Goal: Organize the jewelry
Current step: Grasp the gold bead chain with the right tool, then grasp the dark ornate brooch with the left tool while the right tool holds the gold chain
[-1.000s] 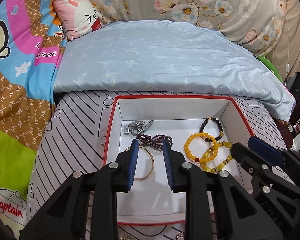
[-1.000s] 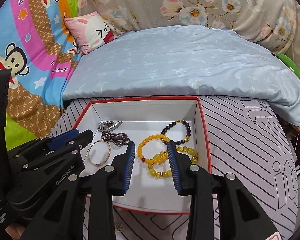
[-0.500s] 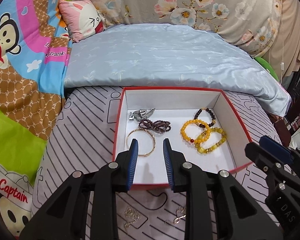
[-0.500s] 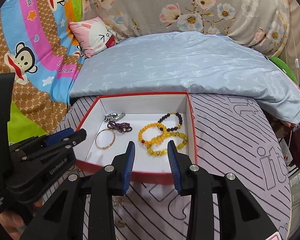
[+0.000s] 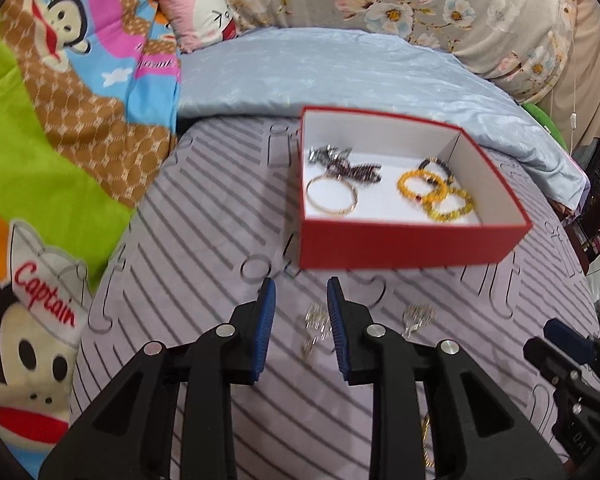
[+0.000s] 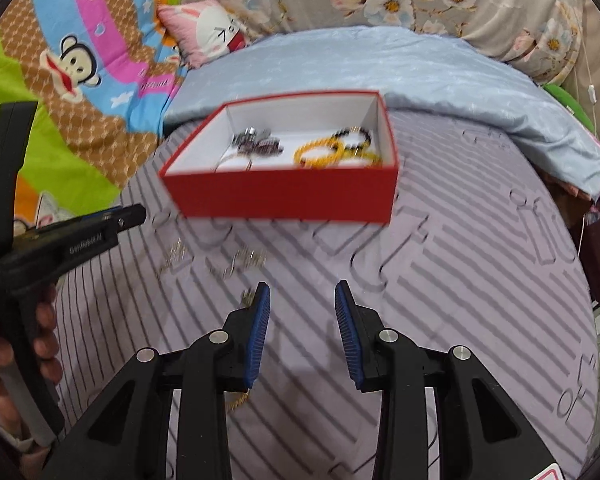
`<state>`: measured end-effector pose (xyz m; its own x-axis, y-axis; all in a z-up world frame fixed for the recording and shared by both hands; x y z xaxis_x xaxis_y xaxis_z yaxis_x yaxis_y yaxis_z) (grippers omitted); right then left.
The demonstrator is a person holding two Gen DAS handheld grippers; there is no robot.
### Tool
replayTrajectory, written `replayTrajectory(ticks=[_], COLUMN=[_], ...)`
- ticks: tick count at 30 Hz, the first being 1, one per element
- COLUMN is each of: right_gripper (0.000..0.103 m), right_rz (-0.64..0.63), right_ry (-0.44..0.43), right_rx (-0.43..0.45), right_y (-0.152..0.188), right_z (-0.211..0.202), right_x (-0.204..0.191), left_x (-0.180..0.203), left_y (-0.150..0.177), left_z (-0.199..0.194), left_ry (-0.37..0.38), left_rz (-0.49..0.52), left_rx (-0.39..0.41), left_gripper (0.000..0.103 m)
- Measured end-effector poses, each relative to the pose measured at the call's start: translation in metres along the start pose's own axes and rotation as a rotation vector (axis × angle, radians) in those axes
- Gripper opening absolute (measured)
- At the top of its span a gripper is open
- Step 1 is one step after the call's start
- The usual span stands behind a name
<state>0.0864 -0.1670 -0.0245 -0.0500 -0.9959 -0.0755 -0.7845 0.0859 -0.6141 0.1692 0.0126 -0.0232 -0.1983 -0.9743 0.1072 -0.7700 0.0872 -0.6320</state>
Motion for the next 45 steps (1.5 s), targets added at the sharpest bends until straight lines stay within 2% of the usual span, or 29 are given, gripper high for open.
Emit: replayTrajectory(ticks=[5,11,13,14,16,18,23,25,28,39,45], right_gripper=[0.034,0.032,0.03,0.03,0.026,0.017,0.007,0.003,0.003,0.003,0.003], right_rz=[-0.019,-0.042,-0.052,-0.054,-0.057,-0.059,-0.073,-0.069,-0.049,0.083,0.118], right_ry=[-0.034,-0.054,-0.048,-0.046,-0.043,-0.042,-0.023,-0.025,-0.031,0.037,0.044], right_rx=[-0.063,-0.102,-0.104,-0.106,-0.113,-0.123,-0.116,-0.115,-0.119,-0.124,-0.103], right_y=[0.031,0.046,0.048,0.048,0.048,0.05,0.051,0.05,0.05,0.053,0.049], right_z=[0.005,0.015,0.018,0.02,0.024,0.028,0.031,0.032,0.032,0.017,0.01], right_x=[-0.015,-0.032,-0.035,-0.035,-0.036,-0.036,-0.035,-0.033,-0.028,0.02,0.037], left_x=[-0.012,-0.018,-0.019,-0.019,-0.018,-0.016,-0.01,-0.005,0.003,0.049,0.083], left_y=[0.03,0.051,0.055,0.056,0.057,0.057,0.057,0.058,0.058,0.054,0.053], left_z=[0.004,0.005,0.004,0.003,0.003,0.003,0.004,0.005,0.005,0.005,0.011], left_ry=[-0.011,-0.002,0.003,0.006,0.014,0.017,0.036,0.046,0.06,0.138,0.188], left_rz=[-0.022,-0.031,-0.036,-0.041,-0.043,-0.04,-0.035,-0.029,-0.02,0.03,0.058], left_rx=[-0.048,-0.082,-0.085,-0.083,-0.083,-0.083,-0.088,-0.09,-0.093,-0.1,-0.114], left_gripper=[0.026,0.026,0.037,0.038,0.038,0.038,0.038,0.038,0.038,0.038,0.045])
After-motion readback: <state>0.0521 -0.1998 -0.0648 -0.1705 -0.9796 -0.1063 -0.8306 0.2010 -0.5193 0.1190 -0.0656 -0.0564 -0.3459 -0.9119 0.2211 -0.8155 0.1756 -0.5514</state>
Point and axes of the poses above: each gripper's, at about its wrist camera, not at the fingertips, and z roughly the way its jaws point, x to its right, y to its underside, the point moved 4 cm from there along z, roughly the way its jaws point, and after that the axes turned 3 degrees about y, right-handed, at the moved point
